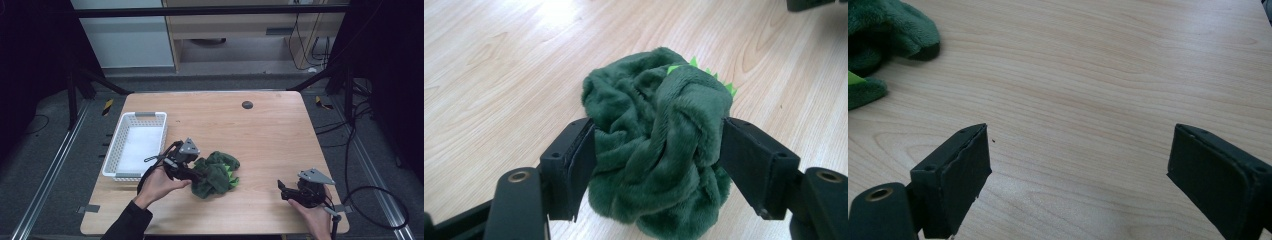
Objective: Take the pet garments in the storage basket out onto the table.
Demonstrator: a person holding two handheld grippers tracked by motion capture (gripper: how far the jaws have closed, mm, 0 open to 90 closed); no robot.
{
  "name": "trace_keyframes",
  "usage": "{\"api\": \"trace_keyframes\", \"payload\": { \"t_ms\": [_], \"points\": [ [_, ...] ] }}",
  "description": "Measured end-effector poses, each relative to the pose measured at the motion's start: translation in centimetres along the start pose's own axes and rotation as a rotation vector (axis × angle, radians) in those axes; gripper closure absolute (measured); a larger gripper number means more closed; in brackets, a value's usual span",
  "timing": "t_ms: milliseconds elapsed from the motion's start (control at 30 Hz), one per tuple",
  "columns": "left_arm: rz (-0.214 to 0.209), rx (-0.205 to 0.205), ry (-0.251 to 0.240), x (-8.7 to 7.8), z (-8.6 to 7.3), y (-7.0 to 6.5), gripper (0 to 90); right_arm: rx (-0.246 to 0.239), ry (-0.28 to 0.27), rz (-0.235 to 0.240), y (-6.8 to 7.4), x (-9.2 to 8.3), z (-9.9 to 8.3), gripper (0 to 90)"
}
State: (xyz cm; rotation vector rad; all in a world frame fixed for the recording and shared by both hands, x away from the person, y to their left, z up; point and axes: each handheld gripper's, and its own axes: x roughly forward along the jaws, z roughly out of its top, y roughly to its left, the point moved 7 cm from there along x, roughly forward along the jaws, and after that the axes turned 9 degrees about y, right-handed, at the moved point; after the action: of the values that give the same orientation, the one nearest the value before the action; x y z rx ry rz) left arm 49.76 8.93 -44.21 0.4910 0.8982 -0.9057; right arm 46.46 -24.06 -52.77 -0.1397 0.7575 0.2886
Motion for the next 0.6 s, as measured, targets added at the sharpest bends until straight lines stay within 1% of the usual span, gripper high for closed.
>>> {"api": "trace_keyframes", "payload": {
  "t_ms": [33, 100, 267, 433, 600],
  "points": [
    [-0.001, -0.012, -0.012, -0.2, -0.2, 0.1, 29.7, 0.0, 0.0, -0.001, 0.0, 0.0, 0.0, 10.0],
    [0.01, -0.03, -0.033, -0.5, -0.5, 0.3, 29.5, -0.001, 0.0, -0.001, 0.0, 0.0, 0.0, 10.0],
    [0.029, -0.083, -0.107, -1.5, -1.6, 0.8, 30.0, 0.002, 0.0, -0.002, 0.0, 0.0, 0.0, 10.0],
    [0.07, -0.137, -0.177, -2.4, -2.9, 1.5, 30.7, 0.001, -0.002, -0.002, 0.0, 0.0, 0.0, 10.0],
    [0.123, -0.216, -0.21, -3.3, -4.7, 2.5, 35.2, 0.004, -0.005, -0.003, 0.0, -0.1, 0.0, 10.0]
  ]
}}
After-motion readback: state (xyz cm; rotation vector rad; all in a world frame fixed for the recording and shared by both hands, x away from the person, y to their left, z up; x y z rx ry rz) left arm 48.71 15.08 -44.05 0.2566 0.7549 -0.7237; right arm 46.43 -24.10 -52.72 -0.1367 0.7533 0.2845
